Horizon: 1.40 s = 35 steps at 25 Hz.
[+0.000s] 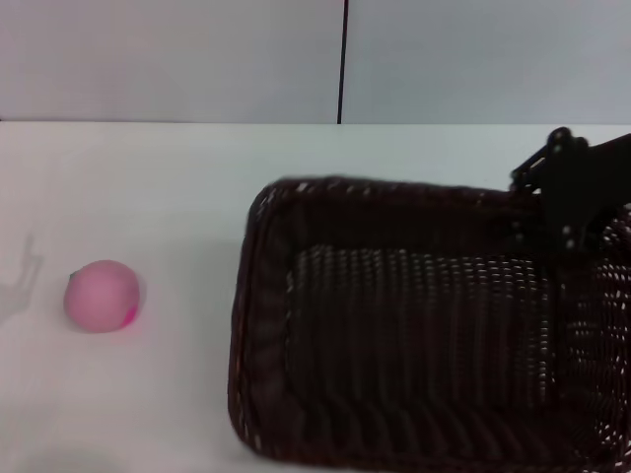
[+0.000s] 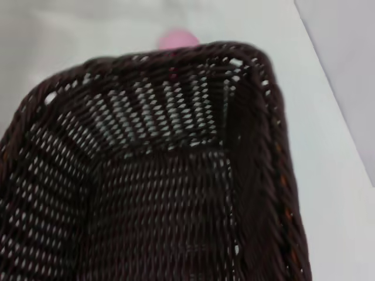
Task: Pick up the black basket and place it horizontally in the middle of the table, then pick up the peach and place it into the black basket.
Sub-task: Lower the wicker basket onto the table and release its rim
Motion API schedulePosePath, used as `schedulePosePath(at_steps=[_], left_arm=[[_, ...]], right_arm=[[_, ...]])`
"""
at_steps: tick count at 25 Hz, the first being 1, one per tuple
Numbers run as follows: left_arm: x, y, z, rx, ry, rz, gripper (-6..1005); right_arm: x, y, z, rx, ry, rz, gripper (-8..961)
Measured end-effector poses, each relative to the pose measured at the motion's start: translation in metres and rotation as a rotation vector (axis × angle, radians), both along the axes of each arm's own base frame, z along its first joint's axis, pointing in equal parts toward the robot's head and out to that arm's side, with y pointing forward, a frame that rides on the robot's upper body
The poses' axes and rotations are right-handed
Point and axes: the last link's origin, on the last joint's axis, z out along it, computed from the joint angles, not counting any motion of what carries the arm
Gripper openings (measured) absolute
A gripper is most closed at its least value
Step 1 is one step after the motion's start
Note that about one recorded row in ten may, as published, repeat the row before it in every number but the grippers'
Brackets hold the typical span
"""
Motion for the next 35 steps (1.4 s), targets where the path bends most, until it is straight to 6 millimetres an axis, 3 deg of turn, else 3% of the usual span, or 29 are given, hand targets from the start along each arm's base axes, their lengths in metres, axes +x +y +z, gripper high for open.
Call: schedulePosePath(at_steps=[6, 26, 35], left_arm=[[-0.001, -0.002, 0.000, -0.001, -0.001, 0.004, 783], [0.000, -0.007, 0.002, 0.005, 0.008, -0.008, 769], [-0.001, -0.007, 0.002, 0.005, 0.010, -0.006, 763]], right_arm=[[0.002, -0.003, -0.005, -0.032, 0.043, 0.087, 163], [0.021, 0.034, -0.029, 0.060, 0.069, 0.085, 167], [0.029, 0.041, -0.043, 0.055, 0.069, 0.084, 172]])
